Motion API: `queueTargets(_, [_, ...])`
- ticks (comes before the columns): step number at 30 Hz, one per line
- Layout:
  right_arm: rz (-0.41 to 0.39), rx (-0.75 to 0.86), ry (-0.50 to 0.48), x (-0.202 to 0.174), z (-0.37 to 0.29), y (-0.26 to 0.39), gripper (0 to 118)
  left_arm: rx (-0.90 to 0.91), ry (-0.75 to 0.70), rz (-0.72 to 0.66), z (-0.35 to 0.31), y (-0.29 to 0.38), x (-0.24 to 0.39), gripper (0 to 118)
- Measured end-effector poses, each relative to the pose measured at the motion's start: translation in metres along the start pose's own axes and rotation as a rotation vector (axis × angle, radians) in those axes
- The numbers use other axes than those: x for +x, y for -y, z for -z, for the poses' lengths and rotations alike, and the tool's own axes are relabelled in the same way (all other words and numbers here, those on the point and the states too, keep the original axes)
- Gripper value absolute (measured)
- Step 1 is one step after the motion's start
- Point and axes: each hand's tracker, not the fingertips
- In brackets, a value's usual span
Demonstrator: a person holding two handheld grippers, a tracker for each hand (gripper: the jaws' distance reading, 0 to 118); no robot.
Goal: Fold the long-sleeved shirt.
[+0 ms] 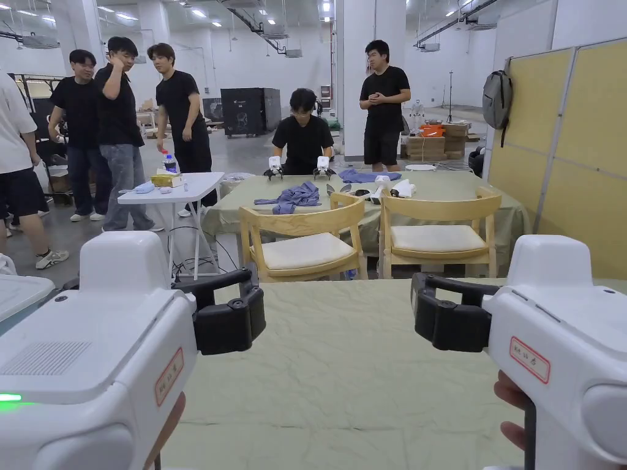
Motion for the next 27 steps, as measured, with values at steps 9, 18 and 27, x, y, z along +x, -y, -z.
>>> queueTargets(9, [-0.003, 0.014, 0.006, -0.001, 0.0, -0.004, 118, 0.002, 0.019, -0.016, 0.0, -0.001, -0.002, 118])
queueTargets(18, [-0.003, 0.0, 0.008, -0.003, 0.004, -0.001, 118, -0.011, 0.04, -0.059, 0.001, 0.0, -0.007, 118])
queueTargets(27, [-0.018, -0.007, 0.018, -0.006, 0.007, 0.003, 118, -0.02, 0.036, -0.074, 0.003, 0.0, -0.012, 118])
